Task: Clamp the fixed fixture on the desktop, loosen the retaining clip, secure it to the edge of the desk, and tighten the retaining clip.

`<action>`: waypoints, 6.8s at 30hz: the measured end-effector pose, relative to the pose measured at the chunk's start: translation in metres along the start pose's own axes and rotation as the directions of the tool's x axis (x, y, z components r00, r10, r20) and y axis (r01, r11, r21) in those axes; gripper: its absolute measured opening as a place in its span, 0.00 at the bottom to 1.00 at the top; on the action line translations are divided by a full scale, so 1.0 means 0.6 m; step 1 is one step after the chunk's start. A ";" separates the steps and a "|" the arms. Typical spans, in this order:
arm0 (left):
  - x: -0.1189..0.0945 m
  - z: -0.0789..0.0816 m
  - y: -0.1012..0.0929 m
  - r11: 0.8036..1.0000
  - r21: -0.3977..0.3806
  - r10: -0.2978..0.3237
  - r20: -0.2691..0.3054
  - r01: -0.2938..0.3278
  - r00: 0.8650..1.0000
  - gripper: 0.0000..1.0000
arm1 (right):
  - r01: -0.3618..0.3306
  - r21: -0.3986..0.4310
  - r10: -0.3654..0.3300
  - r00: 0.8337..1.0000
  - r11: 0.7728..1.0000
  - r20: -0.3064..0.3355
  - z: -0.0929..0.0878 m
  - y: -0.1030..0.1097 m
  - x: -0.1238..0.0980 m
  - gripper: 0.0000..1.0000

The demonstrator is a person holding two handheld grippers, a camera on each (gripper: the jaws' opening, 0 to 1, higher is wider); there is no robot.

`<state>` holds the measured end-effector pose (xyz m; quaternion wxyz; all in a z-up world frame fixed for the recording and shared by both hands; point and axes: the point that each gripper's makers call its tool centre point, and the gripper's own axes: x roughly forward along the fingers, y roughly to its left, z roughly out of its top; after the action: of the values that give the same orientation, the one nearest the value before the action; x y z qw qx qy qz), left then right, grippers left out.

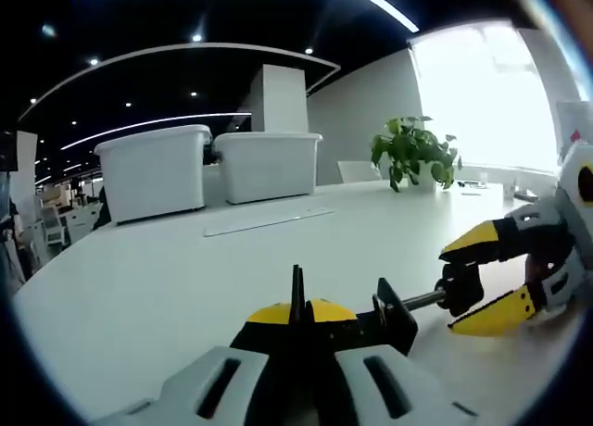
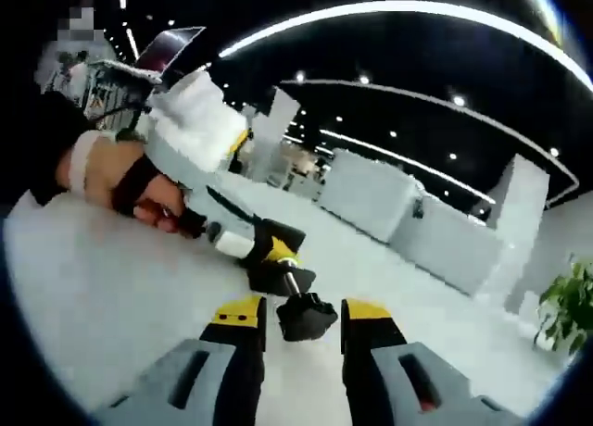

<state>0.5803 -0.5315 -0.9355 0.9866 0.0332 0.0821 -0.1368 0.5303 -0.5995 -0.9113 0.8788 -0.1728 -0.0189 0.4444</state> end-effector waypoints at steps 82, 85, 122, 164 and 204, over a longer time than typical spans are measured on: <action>0.000 0.000 -0.001 1.000 -0.006 0.004 -0.002 -0.004 1.000 0.04 | 0.055 0.940 0.115 0.988 0.338 -0.100 -0.053 -0.036 -0.007 0.24; 0.000 0.000 0.000 1.000 -0.008 0.003 -0.002 -0.003 1.000 0.04 | 0.050 0.868 0.096 0.989 0.493 -0.112 -0.046 -0.027 -0.010 0.24; 0.000 0.000 0.000 1.000 -0.013 0.001 -0.003 -0.001 1.000 0.04 | -0.015 0.743 0.077 0.996 0.669 -0.049 -0.030 -0.032 0.002 0.29; -0.001 -0.001 0.000 1.000 -0.011 0.008 -0.004 -0.008 1.000 0.04 | 0.014 -0.256 -0.011 1.000 0.966 0.013 -0.016 -0.008 0.008 0.28; 0.002 -0.001 0.006 1.000 -0.010 0.014 -0.006 -0.014 1.000 0.04 | 0.034 -0.337 -0.028 0.999 0.941 0.020 -0.009 -0.007 0.009 0.22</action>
<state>0.5823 -0.5284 -0.9364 0.9875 0.0290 0.0854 -0.1294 0.5379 -0.5990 -0.9159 0.8429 -0.3170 -0.1041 0.4221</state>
